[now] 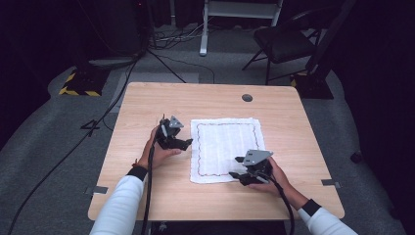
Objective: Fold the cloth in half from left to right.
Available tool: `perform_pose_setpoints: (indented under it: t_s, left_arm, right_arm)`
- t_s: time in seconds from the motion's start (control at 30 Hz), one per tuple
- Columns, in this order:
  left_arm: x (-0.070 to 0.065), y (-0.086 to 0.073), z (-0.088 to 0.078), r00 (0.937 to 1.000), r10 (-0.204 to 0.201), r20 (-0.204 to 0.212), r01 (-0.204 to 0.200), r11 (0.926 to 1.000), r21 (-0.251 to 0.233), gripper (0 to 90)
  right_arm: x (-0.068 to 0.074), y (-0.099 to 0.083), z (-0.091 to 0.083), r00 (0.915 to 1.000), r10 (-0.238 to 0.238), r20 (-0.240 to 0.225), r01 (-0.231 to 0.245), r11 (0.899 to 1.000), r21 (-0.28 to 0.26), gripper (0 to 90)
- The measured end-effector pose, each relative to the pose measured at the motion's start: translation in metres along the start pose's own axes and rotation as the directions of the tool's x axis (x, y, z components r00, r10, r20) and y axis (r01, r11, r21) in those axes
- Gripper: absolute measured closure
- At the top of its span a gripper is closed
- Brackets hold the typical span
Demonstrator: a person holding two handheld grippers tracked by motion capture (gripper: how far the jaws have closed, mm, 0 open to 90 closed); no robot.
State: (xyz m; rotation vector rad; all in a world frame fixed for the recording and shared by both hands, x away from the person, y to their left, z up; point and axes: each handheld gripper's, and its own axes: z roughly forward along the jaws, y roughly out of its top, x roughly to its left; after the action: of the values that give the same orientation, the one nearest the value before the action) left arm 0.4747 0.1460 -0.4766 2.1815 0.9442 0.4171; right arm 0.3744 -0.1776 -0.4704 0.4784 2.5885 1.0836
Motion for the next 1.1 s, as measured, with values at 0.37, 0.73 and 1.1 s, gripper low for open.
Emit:
perform_pose_setpoints:
  t_s: [0.37, 0.73, 1.1]
  left_arm:
    - [0.023, 0.019, 0.036, 0.9937, -0.112, -0.013, 0.112, 0.9937, -0.009, 22.3]
    - [0.031, 0.031, 0.068, 0.9854, -0.152, -0.077, 0.154, 0.9880, 0.016, 21.7]
    - [0.032, 0.034, 0.072, 0.9870, -0.140, -0.078, 0.142, 0.9895, 0.024, 20.0]
  right_arm:
    - [0.024, 0.043, 0.047, 0.9934, -0.066, -0.094, 0.062, 0.997, -0.050, 43.1]
    - [0.048, 0.055, 0.078, 0.9829, -0.106, -0.150, 0.104, 0.994, -0.021, 41.1]
    - [0.051, 0.059, 0.093, 0.9842, -0.077, -0.160, 0.077, 0.997, -0.004, 41.1]
